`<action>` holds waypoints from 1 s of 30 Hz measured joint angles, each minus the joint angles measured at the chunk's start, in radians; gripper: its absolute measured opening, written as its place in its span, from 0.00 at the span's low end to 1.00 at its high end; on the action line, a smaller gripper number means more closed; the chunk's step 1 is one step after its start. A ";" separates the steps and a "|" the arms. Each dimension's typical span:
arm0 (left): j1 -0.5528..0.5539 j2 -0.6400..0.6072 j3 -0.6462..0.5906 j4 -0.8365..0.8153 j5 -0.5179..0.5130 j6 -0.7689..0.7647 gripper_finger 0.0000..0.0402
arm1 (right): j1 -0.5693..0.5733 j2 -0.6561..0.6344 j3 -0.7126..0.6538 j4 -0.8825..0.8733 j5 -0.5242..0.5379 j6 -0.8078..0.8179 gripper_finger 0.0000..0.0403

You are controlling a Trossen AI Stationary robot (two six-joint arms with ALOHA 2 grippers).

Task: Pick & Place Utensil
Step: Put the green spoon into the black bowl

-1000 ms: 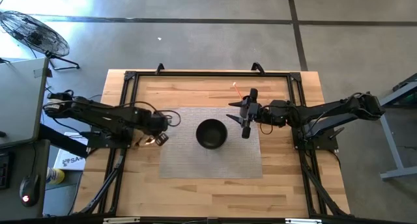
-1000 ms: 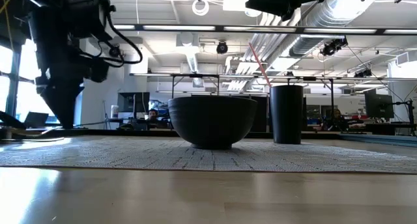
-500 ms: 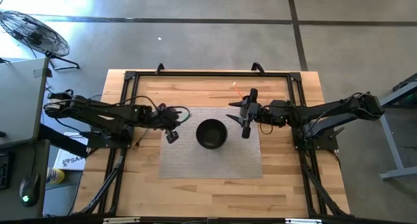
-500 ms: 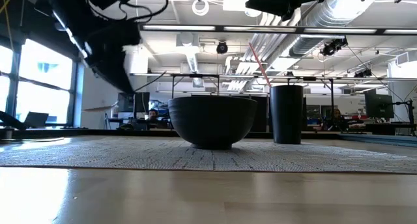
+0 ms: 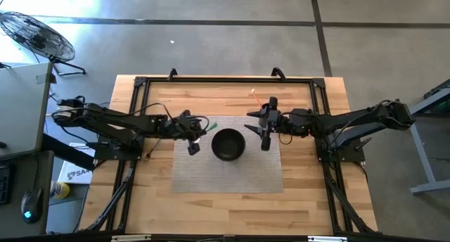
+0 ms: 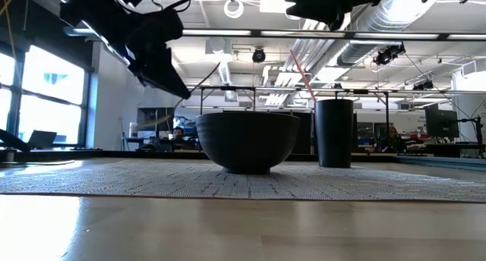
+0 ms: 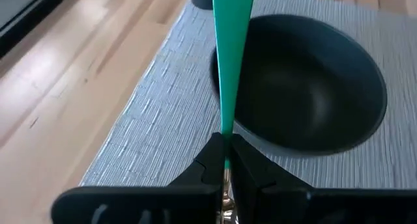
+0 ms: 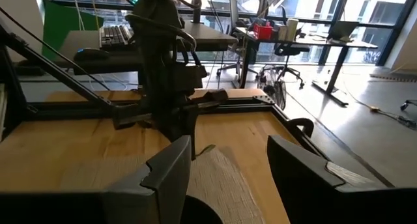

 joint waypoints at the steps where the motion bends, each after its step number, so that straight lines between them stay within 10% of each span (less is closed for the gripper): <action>1: 0.000 0.009 0.000 0.015 0.001 0.010 0.01 | 0.000 0.000 0.000 0.001 -0.005 0.004 0.49; 30: 0.052 0.074 0.000 0.320 0.074 0.120 0.01 | 0.000 0.000 0.000 0.011 -0.047 0.001 0.49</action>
